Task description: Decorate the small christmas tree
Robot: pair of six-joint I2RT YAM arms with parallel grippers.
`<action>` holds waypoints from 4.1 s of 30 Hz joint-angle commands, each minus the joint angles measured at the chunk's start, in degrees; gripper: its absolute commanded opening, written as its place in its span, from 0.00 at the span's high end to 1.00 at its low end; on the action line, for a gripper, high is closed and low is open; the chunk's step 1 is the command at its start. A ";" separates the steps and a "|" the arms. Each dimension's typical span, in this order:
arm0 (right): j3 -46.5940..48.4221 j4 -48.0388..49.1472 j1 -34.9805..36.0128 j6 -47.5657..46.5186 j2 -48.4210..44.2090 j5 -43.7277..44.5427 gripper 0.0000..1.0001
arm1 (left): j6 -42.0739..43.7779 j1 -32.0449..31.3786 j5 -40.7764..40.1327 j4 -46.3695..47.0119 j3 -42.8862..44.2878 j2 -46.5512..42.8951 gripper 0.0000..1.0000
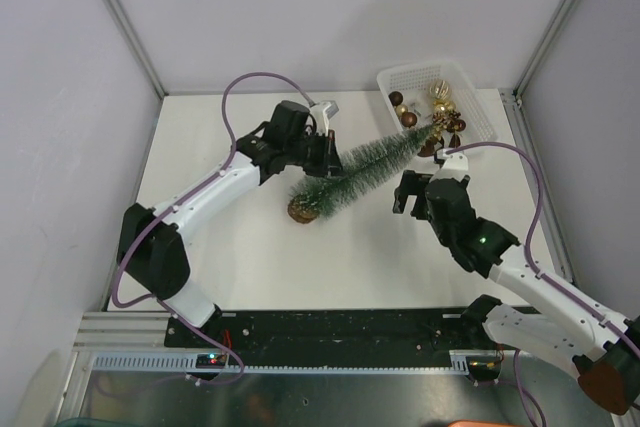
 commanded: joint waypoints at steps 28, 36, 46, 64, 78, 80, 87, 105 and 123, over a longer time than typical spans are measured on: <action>0.09 12.55 -2.47 -4.01 8.69 4.94 0.03 | 0.54 -1.55 10.41 2.70 -9.50 -12.17 0.88; 0.12 13.58 -2.04 -3.19 7.49 3.82 0.03 | 4.39 -1.52 12.82 2.65 -13.40 -16.23 0.78; 0.75 11.01 -2.11 -3.42 5.62 4.87 0.02 | 7.86 -1.47 12.53 0.31 -16.42 -20.41 0.31; 17.32 6.96 -23.47 -3.88 25.46 7.13 0.03 | 15.23 12.52 14.34 -10.87 -6.10 -27.73 0.00; 23.41 5.73 -33.72 2.71 40.75 13.37 0.03 | 14.95 21.14 11.32 -10.94 -3.02 -23.39 0.00; 23.41 6.27 -34.25 2.99 41.61 12.72 0.03 | 15.17 21.14 11.07 -10.98 -3.28 -23.14 0.00; 23.37 3.62 -35.31 5.74 43.25 11.35 0.05 | 16.51 21.10 9.66 -10.95 -4.62 -23.05 0.00; 15.48 6.78 -34.66 6.95 32.42 7.94 0.14 | 17.26 21.07 10.96 -10.45 -6.81 -22.97 0.00; 19.11 4.43 -33.22 10.30 41.49 7.68 0.14 | 16.87 21.10 9.93 -9.86 -6.61 -22.61 0.00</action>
